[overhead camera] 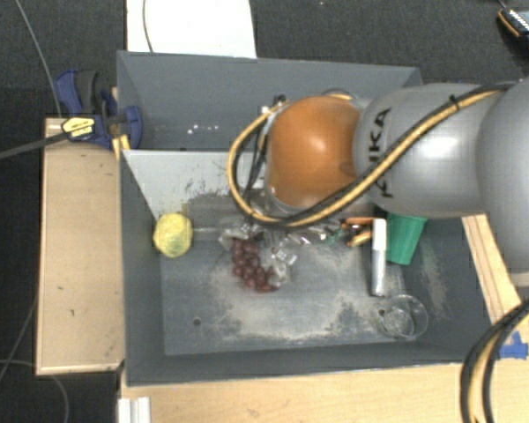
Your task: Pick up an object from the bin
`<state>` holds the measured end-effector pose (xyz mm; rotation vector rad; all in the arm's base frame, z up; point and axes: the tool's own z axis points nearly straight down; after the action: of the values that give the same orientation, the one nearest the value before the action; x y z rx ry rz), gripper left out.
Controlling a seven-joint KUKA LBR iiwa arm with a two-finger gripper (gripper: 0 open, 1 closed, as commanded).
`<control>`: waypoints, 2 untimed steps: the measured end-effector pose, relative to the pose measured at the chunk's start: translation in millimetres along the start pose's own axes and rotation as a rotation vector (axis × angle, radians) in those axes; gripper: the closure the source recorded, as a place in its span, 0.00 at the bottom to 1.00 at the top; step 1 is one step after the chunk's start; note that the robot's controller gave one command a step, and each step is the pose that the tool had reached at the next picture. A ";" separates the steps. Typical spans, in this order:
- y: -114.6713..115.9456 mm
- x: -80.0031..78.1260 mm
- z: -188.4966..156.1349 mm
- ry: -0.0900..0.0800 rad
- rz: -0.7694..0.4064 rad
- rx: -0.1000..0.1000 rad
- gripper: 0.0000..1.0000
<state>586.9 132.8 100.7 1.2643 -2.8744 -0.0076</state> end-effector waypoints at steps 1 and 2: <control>-3.7 -1.0 29.1 -0.002 0.002 0.008 0.00; -4.5 -6.0 27.9 -0.012 -0.267 0.008 1.00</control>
Offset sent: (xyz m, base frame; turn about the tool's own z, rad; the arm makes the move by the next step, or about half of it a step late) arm 0.0053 0.0003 -0.0307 -0.2727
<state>594.2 134.2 72.8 1.6437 -2.6931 -0.0034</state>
